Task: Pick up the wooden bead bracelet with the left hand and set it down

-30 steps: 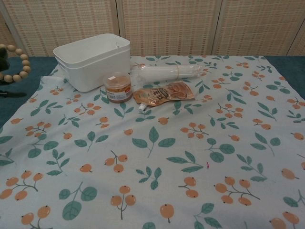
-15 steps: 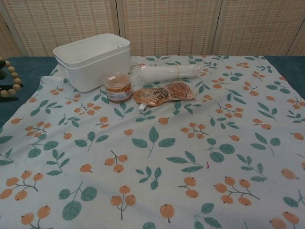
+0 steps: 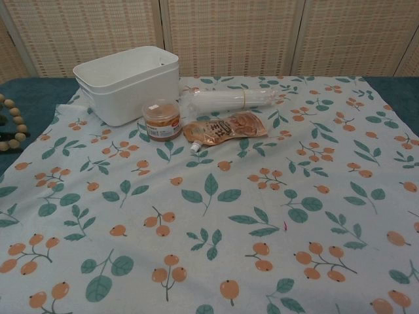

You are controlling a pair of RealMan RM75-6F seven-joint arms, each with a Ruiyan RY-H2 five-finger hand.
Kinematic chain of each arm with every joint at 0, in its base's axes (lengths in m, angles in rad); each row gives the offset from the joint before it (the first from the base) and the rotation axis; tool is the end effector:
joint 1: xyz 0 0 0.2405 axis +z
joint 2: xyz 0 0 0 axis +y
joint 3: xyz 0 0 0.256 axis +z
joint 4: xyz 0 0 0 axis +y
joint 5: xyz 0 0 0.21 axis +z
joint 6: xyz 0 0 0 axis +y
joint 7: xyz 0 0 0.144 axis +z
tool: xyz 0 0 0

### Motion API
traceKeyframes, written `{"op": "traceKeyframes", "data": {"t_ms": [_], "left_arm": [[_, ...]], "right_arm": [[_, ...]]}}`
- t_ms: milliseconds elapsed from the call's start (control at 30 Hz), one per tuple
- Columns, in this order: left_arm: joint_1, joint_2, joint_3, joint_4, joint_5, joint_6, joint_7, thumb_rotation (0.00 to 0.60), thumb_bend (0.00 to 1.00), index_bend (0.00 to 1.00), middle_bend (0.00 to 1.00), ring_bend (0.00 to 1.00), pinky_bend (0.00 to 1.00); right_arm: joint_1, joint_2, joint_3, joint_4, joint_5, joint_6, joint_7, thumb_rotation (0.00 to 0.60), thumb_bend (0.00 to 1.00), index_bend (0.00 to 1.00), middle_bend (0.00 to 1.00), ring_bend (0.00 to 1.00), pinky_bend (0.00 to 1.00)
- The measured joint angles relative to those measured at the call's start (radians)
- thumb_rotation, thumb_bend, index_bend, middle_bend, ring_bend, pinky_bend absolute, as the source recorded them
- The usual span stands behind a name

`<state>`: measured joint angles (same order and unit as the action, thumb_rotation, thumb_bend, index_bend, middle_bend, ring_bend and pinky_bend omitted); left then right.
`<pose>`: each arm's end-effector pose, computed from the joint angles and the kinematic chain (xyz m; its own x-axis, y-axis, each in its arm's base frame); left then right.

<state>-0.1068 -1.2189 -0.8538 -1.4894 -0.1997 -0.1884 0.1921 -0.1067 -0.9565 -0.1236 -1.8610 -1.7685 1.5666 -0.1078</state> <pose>-0.2903 0.3018 0.1159 -0.9447 0.1769 0.2762 0.3260 0.5978 0.7324 -0.2695 -0.0880 0.1664 0.4008 -0.1478 0.9042 -0.9161 -0.0754 0.3938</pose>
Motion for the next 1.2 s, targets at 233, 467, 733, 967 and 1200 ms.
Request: {"op": "traceKeyframes", "data": {"t_ms": [233,467,733,967,1200], "left_arm": [[0.01,-0.019,-0.026,0.005,0.11,0.002,-0.105,0.224,0.7,0.6,0.62,0.21,0.0],[0.024,-0.041,-0.06,0.011,0.254,-0.007,-0.23,0.207,0.88,0.59,0.62,0.21,0.0],[0.036,-0.06,-0.089,0.01,0.385,-0.021,-0.323,0.332,1.0,0.55,0.6,0.2,0.0],[0.058,-0.089,-0.129,0.006,0.495,-0.04,-0.34,0.308,0.61,0.41,0.55,0.18,0.0],[0.066,-0.101,-0.142,0.015,0.57,-0.08,-0.373,0.187,0.48,0.39,0.55,0.18,0.0]], "right_arm": [[-0.002,0.0,0.0,0.001,-0.001,0.003,-0.001,0.441,0.19,0.0,0.0,0.0,0.0],[-0.001,-0.002,0.0,0.001,-0.001,0.003,-0.004,0.442,0.19,0.0,0.0,0.0,0.0],[-0.002,-0.002,0.002,0.001,0.001,0.003,-0.004,0.44,0.19,0.0,0.0,0.0,0.0],[-0.001,-0.001,0.003,0.001,0.003,0.003,-0.003,0.441,0.19,0.0,0.0,0.0,0.0],[-0.001,-0.001,0.002,0.002,0.002,0.003,-0.003,0.441,0.19,0.0,0.0,0.0,0.0]]}}
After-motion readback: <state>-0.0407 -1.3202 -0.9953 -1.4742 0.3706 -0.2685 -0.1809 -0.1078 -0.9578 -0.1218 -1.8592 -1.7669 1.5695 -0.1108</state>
